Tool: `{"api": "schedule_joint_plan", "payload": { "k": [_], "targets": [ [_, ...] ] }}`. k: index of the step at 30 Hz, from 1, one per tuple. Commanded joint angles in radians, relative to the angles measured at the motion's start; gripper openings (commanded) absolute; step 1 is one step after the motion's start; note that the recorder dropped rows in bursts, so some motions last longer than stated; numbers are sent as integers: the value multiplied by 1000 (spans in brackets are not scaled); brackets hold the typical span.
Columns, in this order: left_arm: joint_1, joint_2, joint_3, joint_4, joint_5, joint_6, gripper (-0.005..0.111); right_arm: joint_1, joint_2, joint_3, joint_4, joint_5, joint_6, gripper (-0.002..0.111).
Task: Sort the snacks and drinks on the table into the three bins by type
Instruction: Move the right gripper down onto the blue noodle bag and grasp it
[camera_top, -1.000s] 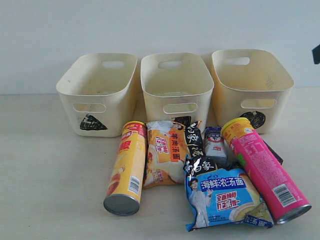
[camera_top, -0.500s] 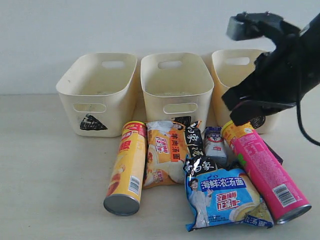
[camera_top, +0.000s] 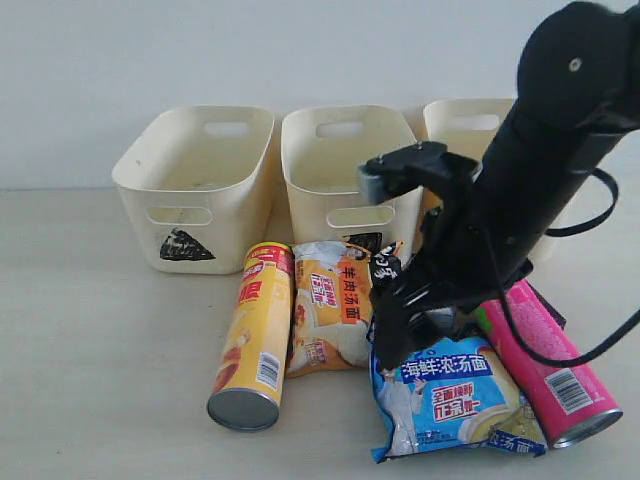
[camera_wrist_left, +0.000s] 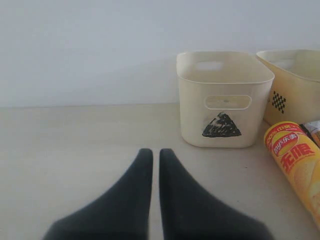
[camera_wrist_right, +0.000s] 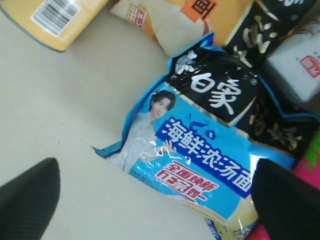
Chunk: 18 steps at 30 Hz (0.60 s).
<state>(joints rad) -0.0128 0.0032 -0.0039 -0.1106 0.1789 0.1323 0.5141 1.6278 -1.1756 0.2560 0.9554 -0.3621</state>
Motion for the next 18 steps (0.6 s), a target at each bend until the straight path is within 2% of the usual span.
{"api": "schedule_joint_plan", "payload": {
  "k": [1,10,18],
  "targets": [
    [4,-3,4,-6,1,4,4,40,70,-8,-99,-15,78,96],
    [4,-3,4,-6,1,4,4,68,179,-8,-207,-163,264,96],
    [4,-3,4,-6,1,4,4,68,266,-8,-229,-242,299,96]
  ]
}}
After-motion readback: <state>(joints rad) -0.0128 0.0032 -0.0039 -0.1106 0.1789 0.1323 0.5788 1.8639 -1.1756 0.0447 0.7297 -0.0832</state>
